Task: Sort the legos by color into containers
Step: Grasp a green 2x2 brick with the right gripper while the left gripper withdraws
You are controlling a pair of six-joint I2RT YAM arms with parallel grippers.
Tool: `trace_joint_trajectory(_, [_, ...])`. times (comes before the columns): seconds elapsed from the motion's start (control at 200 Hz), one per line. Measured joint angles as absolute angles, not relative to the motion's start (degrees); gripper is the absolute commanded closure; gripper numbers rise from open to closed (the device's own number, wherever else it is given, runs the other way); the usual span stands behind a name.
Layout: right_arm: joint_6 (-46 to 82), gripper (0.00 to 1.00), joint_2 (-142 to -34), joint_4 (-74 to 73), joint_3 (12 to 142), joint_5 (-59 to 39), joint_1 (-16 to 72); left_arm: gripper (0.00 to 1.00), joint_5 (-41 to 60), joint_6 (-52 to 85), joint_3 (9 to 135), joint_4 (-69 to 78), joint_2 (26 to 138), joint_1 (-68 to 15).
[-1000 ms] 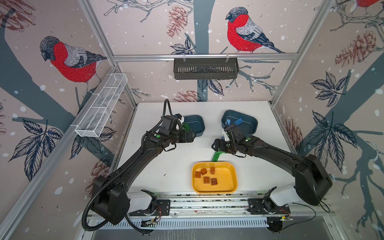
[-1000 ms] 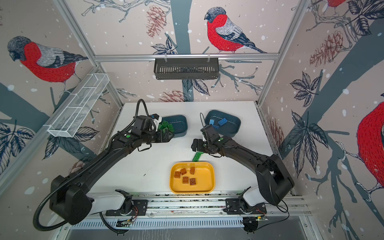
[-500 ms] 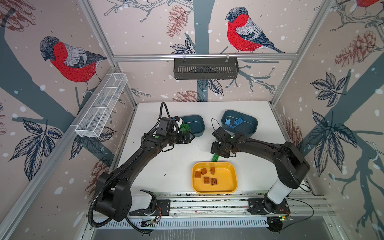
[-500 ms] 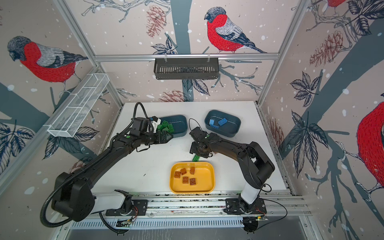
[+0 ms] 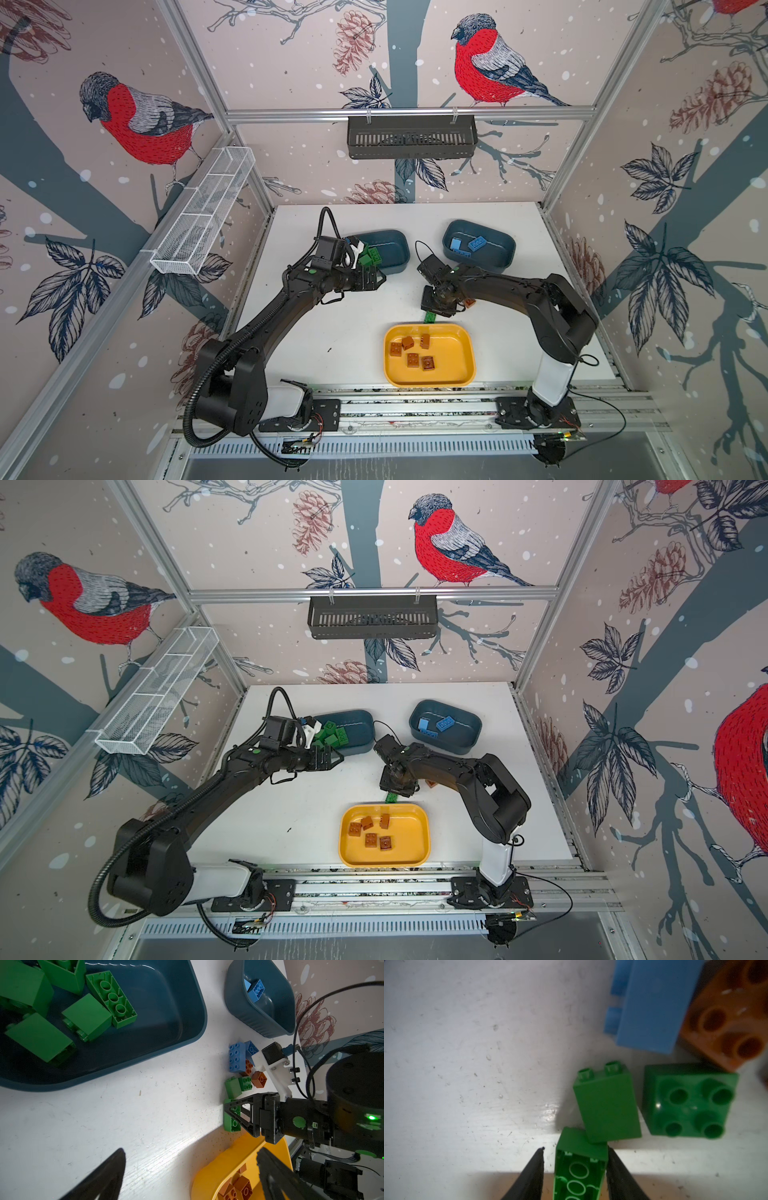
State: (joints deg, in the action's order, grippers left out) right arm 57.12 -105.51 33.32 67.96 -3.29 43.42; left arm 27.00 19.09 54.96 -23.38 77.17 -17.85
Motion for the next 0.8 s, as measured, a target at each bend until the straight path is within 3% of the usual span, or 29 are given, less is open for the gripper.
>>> trace_joint_trajectory(0.155, [56.23, 0.54, -107.68, 34.52, 69.95, -3.18, 44.36, 0.03, 26.98, 18.52, 54.87, -23.66, 77.41, -17.74])
trace_joint_trajectory(0.505, [52.47, 0.73, -110.65, 39.42, 74.04, 0.36, 46.33, 0.03, 27.00, 17.12, 53.58, -24.62, 77.19, -17.30])
trace_joint_trajectory(0.801, [48.47, 0.76, -108.64, 44.58, 80.20, 3.92, 46.44, 0.03, 29.32, 16.67, 53.60, -24.69, 76.42, -16.93])
